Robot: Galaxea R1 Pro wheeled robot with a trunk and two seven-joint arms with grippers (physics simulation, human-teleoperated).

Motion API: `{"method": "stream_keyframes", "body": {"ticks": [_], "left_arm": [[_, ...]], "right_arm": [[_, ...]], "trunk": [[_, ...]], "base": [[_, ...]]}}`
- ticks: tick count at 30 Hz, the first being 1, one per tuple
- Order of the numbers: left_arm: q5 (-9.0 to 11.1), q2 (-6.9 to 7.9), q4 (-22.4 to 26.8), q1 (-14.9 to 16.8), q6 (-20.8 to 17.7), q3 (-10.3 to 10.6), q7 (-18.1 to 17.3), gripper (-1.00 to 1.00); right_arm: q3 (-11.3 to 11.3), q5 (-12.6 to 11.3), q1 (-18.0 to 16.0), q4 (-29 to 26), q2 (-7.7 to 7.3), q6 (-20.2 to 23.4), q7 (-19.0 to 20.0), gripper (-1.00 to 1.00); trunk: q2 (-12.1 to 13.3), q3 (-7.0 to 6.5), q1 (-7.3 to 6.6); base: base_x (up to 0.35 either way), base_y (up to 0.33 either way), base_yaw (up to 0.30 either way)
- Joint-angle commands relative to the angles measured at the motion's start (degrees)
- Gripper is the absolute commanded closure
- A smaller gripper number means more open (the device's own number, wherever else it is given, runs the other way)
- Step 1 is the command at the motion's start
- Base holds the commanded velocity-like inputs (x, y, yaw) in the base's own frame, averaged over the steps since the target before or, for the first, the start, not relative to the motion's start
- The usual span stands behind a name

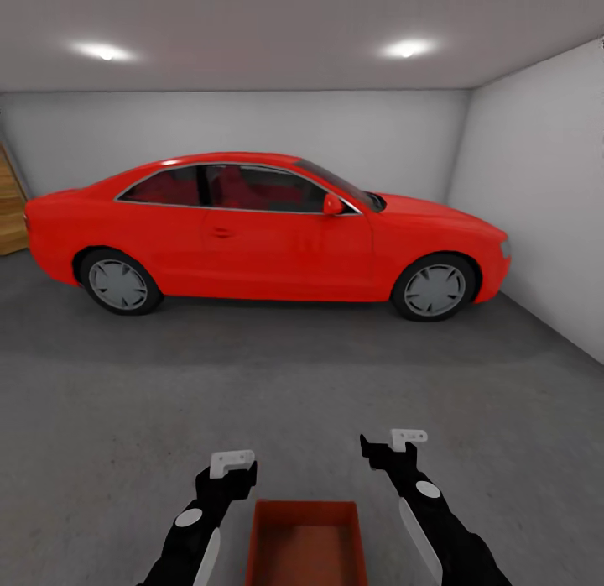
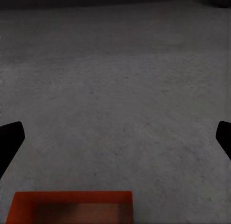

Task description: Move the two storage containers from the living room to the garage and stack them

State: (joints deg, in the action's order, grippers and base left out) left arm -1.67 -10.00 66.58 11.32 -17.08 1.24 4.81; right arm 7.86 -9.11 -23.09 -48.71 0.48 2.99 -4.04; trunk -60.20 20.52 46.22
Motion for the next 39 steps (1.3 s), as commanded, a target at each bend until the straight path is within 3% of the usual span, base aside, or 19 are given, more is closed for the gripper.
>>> {"method": "stream_keyframes", "body": {"ticks": [1,39], "left_arm": [[-0.2,0.00,0.1,0.0,-0.3,0.1,0.3,-1.00],[-0.3,0.00,0.0,0.0,-0.3,0.0,0.5,-1.00]], "right_arm": [[0.2,-0.6,0.0,-0.1,-0.04,0.3,-0.4,-1.00],[0.2,-0.6,0.0,-0.1,-0.04,0.3,-0.4,-1.00]], "trunk": [[0.4,-0.21,-0.22],[15.6,-10.47,-8.57]], "base": [[0.000,0.000,0.000],[0.000,0.000,0.000]]}}
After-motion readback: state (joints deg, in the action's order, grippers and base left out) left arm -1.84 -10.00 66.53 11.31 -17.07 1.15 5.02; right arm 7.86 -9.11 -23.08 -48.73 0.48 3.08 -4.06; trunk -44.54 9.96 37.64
